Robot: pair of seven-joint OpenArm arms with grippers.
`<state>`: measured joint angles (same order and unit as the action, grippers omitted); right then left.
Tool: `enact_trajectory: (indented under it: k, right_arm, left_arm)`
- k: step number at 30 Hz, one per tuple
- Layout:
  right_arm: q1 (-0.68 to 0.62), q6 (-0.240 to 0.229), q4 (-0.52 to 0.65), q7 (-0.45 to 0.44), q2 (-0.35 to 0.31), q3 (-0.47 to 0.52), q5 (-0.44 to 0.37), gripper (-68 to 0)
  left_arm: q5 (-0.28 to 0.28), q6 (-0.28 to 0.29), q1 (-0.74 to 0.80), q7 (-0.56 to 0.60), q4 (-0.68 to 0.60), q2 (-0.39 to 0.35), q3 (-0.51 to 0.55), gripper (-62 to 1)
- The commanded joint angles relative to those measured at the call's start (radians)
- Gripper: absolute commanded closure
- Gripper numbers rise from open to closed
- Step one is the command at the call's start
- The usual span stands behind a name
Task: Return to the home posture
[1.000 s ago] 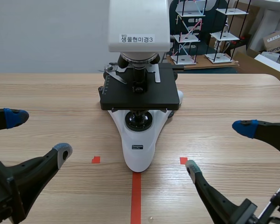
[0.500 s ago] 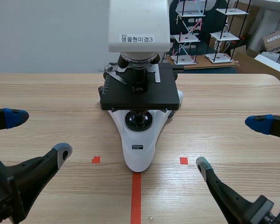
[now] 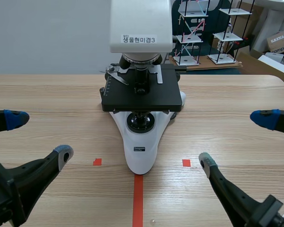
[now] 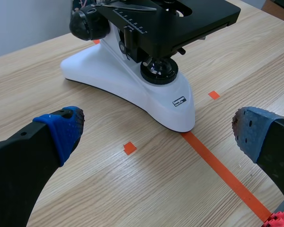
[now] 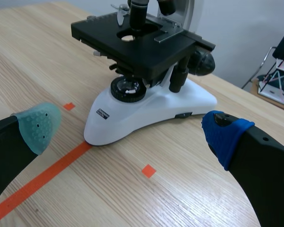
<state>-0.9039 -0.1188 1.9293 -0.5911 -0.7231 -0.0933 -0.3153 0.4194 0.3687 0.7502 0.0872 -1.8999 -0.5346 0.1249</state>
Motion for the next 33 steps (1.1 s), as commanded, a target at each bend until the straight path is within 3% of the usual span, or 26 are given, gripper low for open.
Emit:
enact_trajectory:
  k: [1,21,28,33]
  right_arm:
    - [0.003,0.002,0.019,-0.021,-0.003,0.010,-0.011,-67.9]
    - [0.003,-0.002,0.061,0.017,-0.002,0.028,-0.037,-67.9]
    - [0.003,-0.002,0.061,0.090,-0.002,0.028,-0.037,-67.9]
    - [0.003,-0.005,0.061,0.092,-0.002,0.028,-0.037,-67.9]
  left_arm:
    - [0.006,0.001,0.000,0.018,-0.023,0.005,-0.001,-62.3]
    - [0.006,0.001,0.000,0.018,-0.023,0.005,-0.001,-62.3]
    - [0.006,0.001,0.000,0.018,-0.023,0.005,-0.001,-62.3]
    - [0.006,0.001,0.000,0.018,-0.023,0.005,-0.001,-62.3]
